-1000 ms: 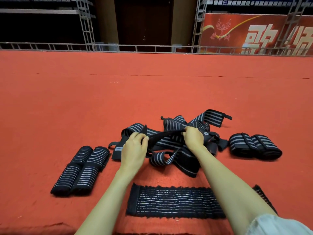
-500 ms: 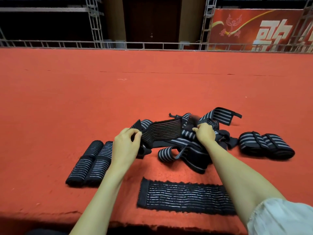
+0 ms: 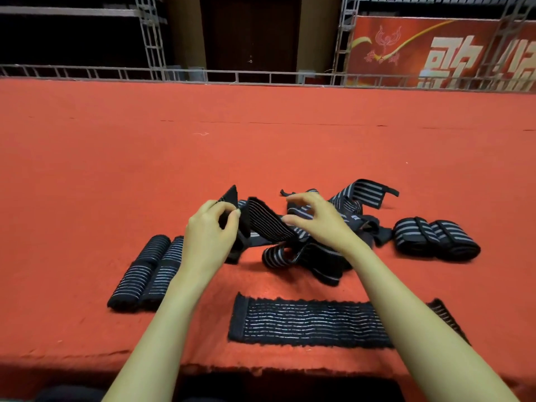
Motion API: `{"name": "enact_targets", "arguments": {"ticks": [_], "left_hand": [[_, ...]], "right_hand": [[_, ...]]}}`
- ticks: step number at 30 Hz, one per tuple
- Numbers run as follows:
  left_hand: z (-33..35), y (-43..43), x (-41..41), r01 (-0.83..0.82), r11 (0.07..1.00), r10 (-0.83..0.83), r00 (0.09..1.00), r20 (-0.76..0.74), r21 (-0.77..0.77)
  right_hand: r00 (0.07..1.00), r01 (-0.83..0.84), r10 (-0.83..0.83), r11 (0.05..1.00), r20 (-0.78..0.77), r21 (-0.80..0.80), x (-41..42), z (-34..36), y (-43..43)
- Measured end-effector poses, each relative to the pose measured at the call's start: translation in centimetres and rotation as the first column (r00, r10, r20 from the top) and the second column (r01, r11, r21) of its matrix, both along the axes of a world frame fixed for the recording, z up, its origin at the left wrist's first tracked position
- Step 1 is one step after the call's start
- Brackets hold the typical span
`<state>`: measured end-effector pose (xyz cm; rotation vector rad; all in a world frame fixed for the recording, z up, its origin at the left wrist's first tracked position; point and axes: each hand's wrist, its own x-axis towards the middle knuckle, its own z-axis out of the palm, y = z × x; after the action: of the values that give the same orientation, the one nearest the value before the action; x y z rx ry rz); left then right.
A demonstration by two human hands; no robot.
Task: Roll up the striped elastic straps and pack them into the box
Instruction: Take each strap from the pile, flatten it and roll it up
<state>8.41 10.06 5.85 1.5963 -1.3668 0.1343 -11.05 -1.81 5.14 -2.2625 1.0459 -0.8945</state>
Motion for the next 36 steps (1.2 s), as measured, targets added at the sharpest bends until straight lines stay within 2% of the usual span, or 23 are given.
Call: {"name": "enact_targets", "arguments": {"ticks": [1, 3, 5, 8, 13, 16, 18, 21, 23, 27, 29, 31, 34, 36], "left_hand": [[0.4, 0.2, -0.3, 0.009, 1.000, -0.009, 1.000, -0.007, -0.016], [1.1, 0.7, -0.8, 0.039, 0.998, -0.041, 0.999, -0.023, -0.044], [1.6, 1.3, -1.2, 0.084, 0.994, -0.087, 0.995, -0.042, -0.075], [2.0, 2.3, -1.3, 0.140, 0.986, -0.149, 0.984, -0.093, -0.096], [1.0, 3.0, -1.9, 0.155, 0.987, -0.161, 0.967, -0.200, -0.045], [0.1, 3.3, -3.5, 0.185, 0.983, -0.180, 0.951, -0.250, -0.005], [-0.5, 3.6, -4.8, 0.216, 0.976, -0.208, 0.944, -0.256, 0.004], [-1.4, 3.7, -6.6, 0.269, 0.963, -0.255, 0.923, -0.289, 0.012], [-2.2, 3.6, -7.3, 0.305, 0.952, -0.280, 0.896, -0.346, 0.020], [-4.6, 4.1, -7.1, 0.319, 0.947, -0.286, 0.874, -0.393, 0.022], [-5.6, 4.5, -6.6, 0.290, 0.957, -0.250, 0.857, -0.451, 0.019], [-6.6, 4.8, -6.1, 0.237, 0.969, -0.172, 0.857, -0.486, 0.075], [-7.9, 5.1, -5.3, 0.167, 0.963, -0.051, 0.883, -0.467, 0.212], [-8.5, 5.4, -4.8, 0.145, 0.953, -0.006, 0.886, -0.464, 0.264]], "right_hand": [[0.996, -0.084, 0.085, 0.995, -0.017, 0.050, 0.4, 0.3, 0.9], [0.986, -0.133, 0.136, 0.990, -0.095, 0.034, 1.0, 0.3, 1.9], [0.990, -0.075, 0.068, 0.996, -0.124, -0.051, 1.2, 0.1, 2.1], [0.998, 0.064, -0.064, 0.990, 0.003, -0.130, 0.0, 0.6, 2.6], [0.979, 0.179, -0.164, 0.976, 0.124, -0.126, -4.6, 1.6, 3.9], [0.960, 0.273, -0.260, 0.950, 0.100, -0.152, -7.7, 0.8, 4.2], [0.946, 0.323, -0.319, 0.920, 0.055, -0.223, -9.4, -0.1, 4.4], [0.897, 0.429, -0.442, 0.861, 0.014, -0.275, -11.9, -0.9, 5.0], [0.861, 0.495, -0.509, 0.838, -0.003, -0.230, -13.6, -1.5, 5.3], [0.807, 0.588, -0.575, 0.802, 0.134, -0.106, -16.4, -3.0, 6.0], [0.768, 0.638, -0.624, 0.764, 0.142, -0.098, -17.5, -3.9, 6.6], [0.746, 0.659, -0.644, 0.751, 0.171, -0.046, -18.5, -4.9, 6.9], [0.733, 0.633, -0.643, 0.764, 0.220, 0.125, -19.4, -6.3, 7.3], [0.732, 0.626, -0.645, 0.764, 0.218, 0.160, -19.6, -7.1, 7.5]]}}
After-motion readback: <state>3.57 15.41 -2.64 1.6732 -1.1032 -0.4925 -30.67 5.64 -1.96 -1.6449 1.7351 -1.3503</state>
